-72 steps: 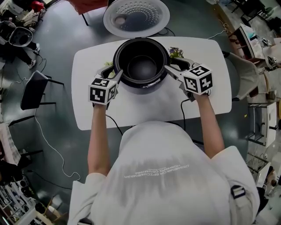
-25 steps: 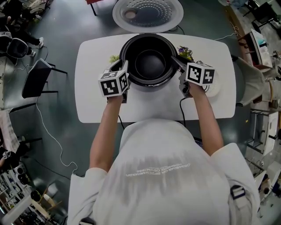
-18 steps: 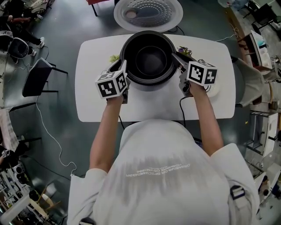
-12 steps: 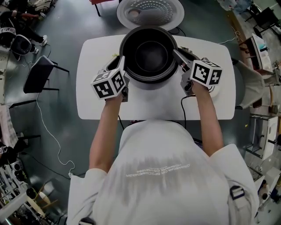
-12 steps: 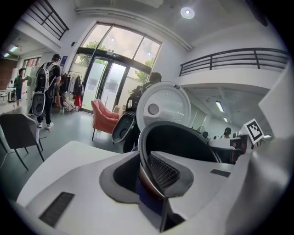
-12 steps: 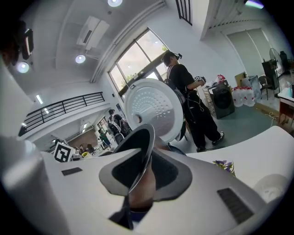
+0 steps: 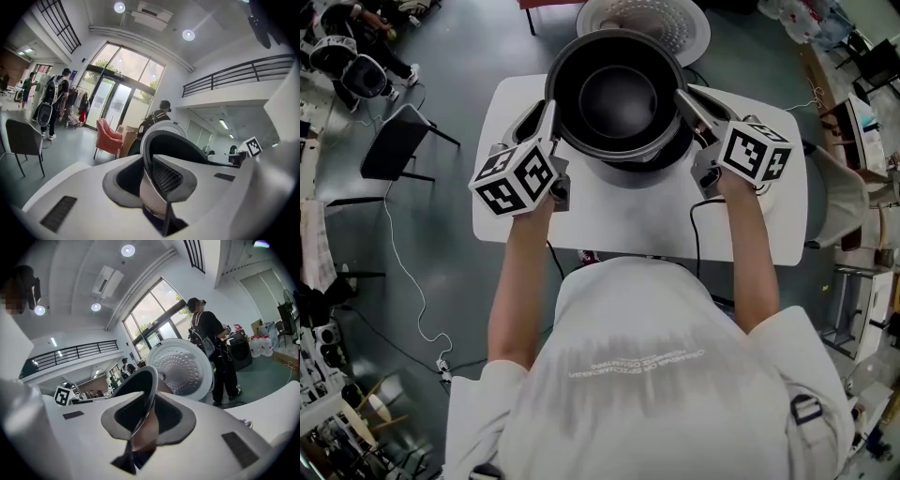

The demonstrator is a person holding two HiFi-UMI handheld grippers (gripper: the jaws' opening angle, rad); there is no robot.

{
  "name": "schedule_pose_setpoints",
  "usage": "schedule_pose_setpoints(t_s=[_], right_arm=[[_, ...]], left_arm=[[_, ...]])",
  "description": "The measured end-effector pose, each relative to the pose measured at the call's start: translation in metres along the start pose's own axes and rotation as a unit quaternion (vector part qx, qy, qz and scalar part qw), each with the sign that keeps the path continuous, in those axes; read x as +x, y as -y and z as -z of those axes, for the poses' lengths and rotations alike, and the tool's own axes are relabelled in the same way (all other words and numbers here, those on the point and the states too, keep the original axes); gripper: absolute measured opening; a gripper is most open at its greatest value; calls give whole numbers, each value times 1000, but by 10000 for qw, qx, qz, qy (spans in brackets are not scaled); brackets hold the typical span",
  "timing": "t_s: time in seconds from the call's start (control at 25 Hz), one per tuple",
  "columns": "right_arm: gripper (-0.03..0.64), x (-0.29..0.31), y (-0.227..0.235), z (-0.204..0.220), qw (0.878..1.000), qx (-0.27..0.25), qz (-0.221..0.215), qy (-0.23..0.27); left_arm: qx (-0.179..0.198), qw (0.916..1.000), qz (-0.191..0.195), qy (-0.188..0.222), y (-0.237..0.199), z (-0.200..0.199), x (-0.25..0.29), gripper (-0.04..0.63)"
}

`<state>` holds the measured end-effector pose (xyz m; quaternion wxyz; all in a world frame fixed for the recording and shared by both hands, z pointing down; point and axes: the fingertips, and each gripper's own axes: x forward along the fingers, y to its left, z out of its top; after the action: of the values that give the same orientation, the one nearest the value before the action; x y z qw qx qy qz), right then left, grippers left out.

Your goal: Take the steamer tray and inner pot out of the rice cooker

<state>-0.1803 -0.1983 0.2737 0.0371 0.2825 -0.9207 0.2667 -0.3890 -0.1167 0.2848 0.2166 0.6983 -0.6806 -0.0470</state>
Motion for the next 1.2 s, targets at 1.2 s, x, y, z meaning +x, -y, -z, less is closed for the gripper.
schedule_pose_setpoints(t_s=[1.2], right_arm=[[84, 181, -162, 148, 9825, 164, -1210, -1404]], left_arm=[[-1457, 9764, -1501, 535, -229, 40, -164, 57]])
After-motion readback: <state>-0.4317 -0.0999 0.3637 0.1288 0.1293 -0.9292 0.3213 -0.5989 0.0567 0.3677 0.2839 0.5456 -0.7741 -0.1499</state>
